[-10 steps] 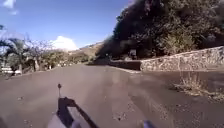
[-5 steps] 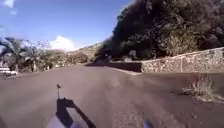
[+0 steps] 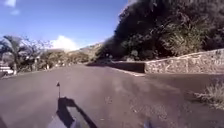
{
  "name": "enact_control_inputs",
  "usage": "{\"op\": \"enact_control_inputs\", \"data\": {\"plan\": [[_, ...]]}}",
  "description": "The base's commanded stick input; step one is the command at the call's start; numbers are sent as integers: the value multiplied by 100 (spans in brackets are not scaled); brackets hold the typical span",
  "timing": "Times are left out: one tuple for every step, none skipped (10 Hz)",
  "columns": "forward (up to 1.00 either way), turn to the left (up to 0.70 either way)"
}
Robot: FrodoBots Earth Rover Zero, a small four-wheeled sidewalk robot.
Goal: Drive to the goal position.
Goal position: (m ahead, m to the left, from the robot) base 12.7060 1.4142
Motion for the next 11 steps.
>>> {"op": "enact_control_inputs", "data": {"plan": [[70,0],[70,0],[70,0],[70,0],[70,0],[70,0],[70,0],[70,0],[70,0],[70,0],[70,0]]}}
